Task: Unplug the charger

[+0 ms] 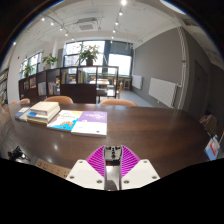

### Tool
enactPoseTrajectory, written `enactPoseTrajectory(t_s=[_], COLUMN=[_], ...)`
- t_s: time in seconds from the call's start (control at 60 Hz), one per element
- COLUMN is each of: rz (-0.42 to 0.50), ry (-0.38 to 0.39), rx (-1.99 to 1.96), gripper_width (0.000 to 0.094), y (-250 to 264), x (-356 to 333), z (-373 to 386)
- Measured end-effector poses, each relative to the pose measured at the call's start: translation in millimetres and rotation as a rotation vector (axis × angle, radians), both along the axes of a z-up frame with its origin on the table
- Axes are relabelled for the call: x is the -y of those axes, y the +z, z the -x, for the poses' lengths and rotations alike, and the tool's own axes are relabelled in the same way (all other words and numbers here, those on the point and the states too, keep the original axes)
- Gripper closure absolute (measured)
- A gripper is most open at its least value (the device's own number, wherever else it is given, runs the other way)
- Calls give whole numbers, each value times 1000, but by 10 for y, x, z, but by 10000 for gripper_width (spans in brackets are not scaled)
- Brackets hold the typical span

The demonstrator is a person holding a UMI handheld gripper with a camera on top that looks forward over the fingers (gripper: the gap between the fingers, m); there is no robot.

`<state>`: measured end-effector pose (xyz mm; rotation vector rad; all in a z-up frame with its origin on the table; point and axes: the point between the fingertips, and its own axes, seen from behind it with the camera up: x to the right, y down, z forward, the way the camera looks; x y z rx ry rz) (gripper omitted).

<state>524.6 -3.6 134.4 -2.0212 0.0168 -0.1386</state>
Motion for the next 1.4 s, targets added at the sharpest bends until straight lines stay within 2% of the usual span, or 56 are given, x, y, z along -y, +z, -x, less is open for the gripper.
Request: enactPoseTrajectory(t_s=[0.117, 0.3, 0.4, 0.45, 0.533, 0.733, 0.833, 0.917, 1.033, 1.4], rz=[98, 202, 236, 254, 229, 85, 0, -52, -68, -9], ry=[-6, -7, -22, -28, -21, 1, 2, 4, 11, 50], rx=[-20, -37, -31, -29, -21, 29, 39, 13, -21, -77], gripper_width=[780, 723, 663, 594, 446, 244, 184, 178, 182, 187], y=[-595, -1137, -1241, -1254, -1061, 51, 685, 1042, 1268, 993], x=[161, 347, 397, 414, 414, 550, 805, 1100, 1551, 2828], z=[-107, -121, -144, -132, -79, 252, 486, 738, 1035, 1860])
